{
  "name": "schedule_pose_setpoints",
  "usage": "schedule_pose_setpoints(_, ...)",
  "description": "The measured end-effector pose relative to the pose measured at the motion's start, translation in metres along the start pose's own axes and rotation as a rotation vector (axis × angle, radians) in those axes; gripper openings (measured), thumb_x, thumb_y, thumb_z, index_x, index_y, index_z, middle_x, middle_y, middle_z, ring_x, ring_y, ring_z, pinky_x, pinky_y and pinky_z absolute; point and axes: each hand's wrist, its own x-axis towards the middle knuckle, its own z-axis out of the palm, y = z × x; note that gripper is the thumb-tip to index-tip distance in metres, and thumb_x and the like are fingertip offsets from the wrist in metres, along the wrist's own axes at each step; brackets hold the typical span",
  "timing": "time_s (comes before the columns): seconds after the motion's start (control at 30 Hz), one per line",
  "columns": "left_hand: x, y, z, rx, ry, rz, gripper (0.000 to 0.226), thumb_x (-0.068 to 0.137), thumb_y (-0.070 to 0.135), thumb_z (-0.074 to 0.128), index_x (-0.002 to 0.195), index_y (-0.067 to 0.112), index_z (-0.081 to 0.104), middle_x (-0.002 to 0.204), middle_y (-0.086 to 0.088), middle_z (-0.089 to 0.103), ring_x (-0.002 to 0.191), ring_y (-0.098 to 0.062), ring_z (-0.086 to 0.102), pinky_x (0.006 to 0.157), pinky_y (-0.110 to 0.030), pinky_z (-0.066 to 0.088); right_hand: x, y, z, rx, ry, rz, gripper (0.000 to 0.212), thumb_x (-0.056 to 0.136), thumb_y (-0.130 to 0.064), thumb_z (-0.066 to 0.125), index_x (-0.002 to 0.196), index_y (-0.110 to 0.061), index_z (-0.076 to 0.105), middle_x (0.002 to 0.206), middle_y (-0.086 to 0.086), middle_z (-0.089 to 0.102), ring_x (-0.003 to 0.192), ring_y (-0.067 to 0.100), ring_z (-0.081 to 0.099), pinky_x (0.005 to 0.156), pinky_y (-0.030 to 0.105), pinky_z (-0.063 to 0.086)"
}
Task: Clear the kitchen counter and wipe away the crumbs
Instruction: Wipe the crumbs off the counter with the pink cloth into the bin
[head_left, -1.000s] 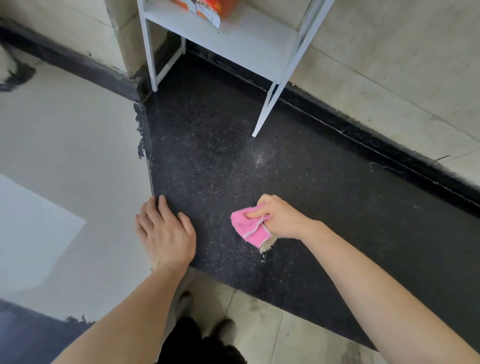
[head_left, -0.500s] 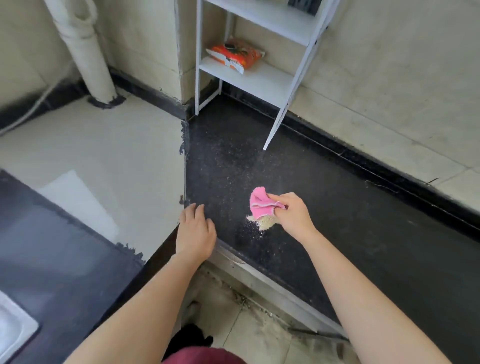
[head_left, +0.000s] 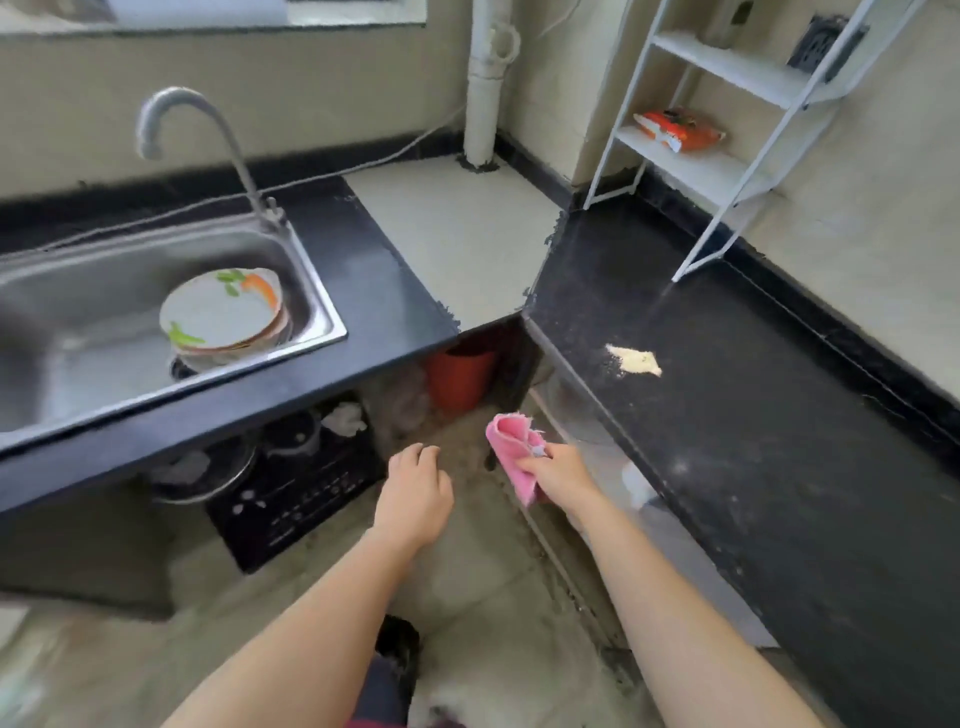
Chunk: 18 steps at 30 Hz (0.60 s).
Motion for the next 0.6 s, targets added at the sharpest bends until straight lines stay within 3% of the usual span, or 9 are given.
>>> schedule_pose_setpoints(0.17,-0.086,-0.076,-0.032,-0.008,0.088,-0.224,0.043,0.095,0.014,0.036,0.136,0.003,0.041,0.142,-0.015,0.038,0.132,-0.03,0.03,0.109,-0.034,0.026,-0.055,0.004,0.093,-0.087,-0.282,0.025,0.013,0.08,-0.003,0.06,0.072,-0.014,0.063,0.068,0.003,0.059,0.06,0.014,0.053,0.052,0.021,0.043)
schedule_pose_setpoints(0.33,-0.171,-0.154,-0.053,-0.099,0.149,-0.46,0.043,0.095,0.015,0.033,0.136,0.006,0.041,0.143,-0.011,0.038,0.13,-0.028,0.032,0.106,-0.038,0.031,-0.106,0.008,0.185,-0.247,-0.455,0.019,0.022,0.082,-0.001,0.057,0.063,-0.012,0.053,0.058,0.003,0.049,0.046,0.012,0.044,0.037,0.015,0.032)
schedule_pose_setpoints(0.47,-0.249,-0.233,-0.077,-0.175,0.227,-0.652,0.043,0.096,0.015,0.032,0.138,0.007,0.039,0.144,-0.011,0.037,0.131,-0.027,0.032,0.107,-0.036,0.028,-0.16,0.009,0.276,-0.384,-0.59,-0.024,0.011,0.081,-0.002,0.057,0.072,-0.009,0.054,0.063,0.007,0.047,0.05,0.015,0.04,0.045,0.023,0.029)
schedule_pose_setpoints(0.6,-0.33,-0.316,-0.098,-0.238,0.273,-0.78,0.042,0.096,0.014,0.033,0.137,0.005,0.039,0.143,-0.015,0.038,0.131,-0.029,0.032,0.108,-0.035,0.026,-0.231,0.012,0.37,-0.475,-0.679,-0.071,0.028,0.08,-0.003,0.058,0.057,-0.015,0.047,0.058,0.003,0.043,0.052,0.016,0.039,0.045,0.022,0.028)
